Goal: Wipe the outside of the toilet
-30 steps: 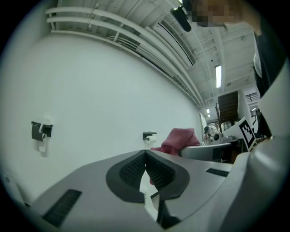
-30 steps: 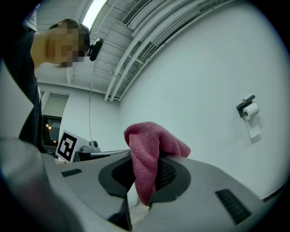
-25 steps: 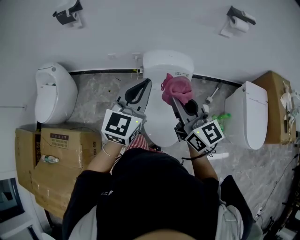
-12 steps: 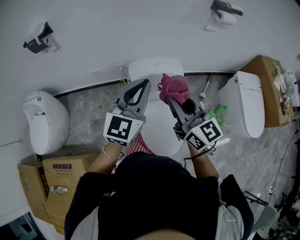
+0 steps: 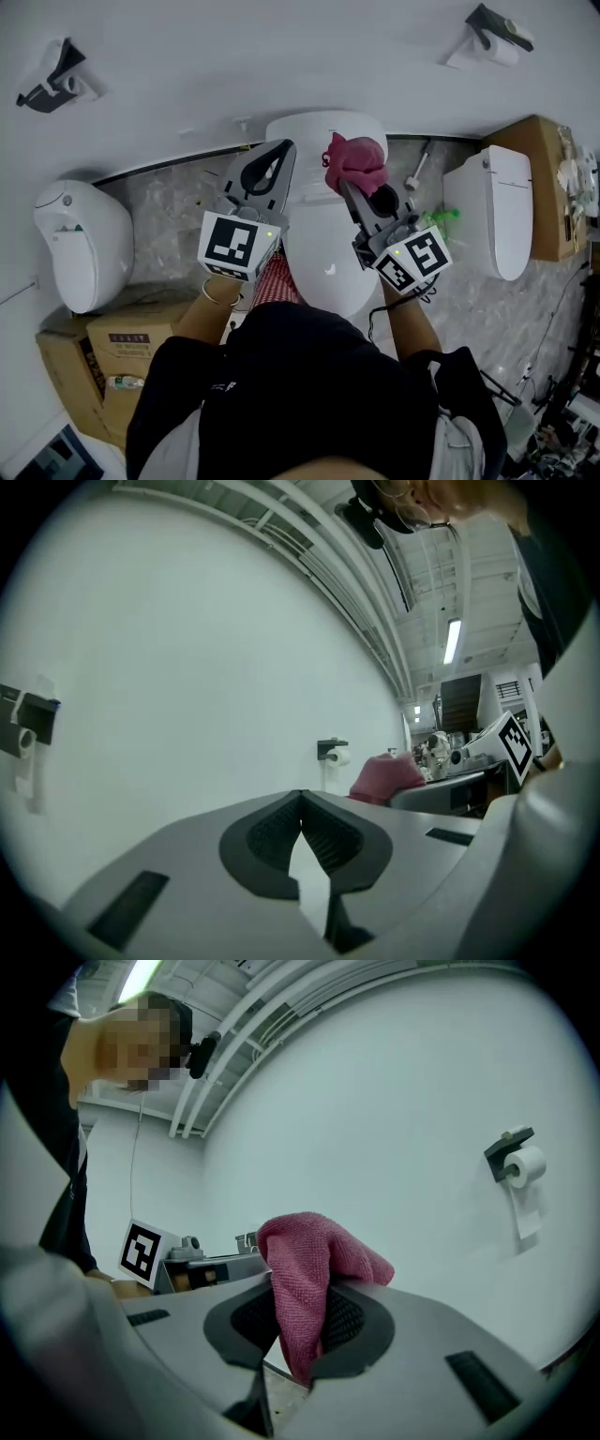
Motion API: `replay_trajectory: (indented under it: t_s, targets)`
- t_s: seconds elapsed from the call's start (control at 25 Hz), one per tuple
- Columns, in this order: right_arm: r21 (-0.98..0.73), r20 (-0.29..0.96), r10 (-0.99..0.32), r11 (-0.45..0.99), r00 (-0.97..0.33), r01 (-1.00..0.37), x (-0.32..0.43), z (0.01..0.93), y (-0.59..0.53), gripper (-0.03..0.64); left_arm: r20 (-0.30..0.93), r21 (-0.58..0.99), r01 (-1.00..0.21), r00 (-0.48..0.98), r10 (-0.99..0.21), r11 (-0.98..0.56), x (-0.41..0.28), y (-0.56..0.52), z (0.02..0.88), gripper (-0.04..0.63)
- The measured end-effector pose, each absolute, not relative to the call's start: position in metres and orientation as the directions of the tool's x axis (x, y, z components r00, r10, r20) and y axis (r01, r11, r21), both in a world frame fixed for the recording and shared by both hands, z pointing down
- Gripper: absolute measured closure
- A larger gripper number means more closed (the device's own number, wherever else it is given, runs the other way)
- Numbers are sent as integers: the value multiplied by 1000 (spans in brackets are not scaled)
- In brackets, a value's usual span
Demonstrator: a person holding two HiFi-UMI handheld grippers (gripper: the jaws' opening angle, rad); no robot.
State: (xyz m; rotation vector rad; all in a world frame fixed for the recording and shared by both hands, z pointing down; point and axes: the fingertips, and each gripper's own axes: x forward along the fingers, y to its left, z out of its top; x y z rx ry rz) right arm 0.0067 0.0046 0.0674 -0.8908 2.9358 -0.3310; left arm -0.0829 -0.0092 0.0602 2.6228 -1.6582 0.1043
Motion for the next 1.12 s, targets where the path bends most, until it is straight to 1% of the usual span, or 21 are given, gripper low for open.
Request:
replay_trajectory:
  t_s: [0.24,0.44,0.6,0.76,0.96,1.12]
  targets:
    - [-223,74,-511,829,-856,-514,-32,88,-33,543,73,42,-901,435,-898,-433,-111,-44,88,589]
    - [-205,179,-503,822,-846,-532,-62,120,-65,543,135,66,-907,422,-896,-417,-138,-72,126,589]
    - [-205,244,-484,821,-840,-533,-80,140,-88,543,139,117,-916,398,-907,-385,-155,-93,150,589]
    - [-200,304,-465,822,-832,-533,-102,170,-109,543,230,151,-915,402,-886,-375,-164,-110,185,589]
    - [-173,415,-413,839,-810,-516,-131,221,-129,543,247,187,-921,382,-891,-343,-181,-125,226,589]
    - [-134,516,-361,862,-777,-489,-148,260,-141,543,263,203,-939,326,-908,-278,-202,-134,259,589]
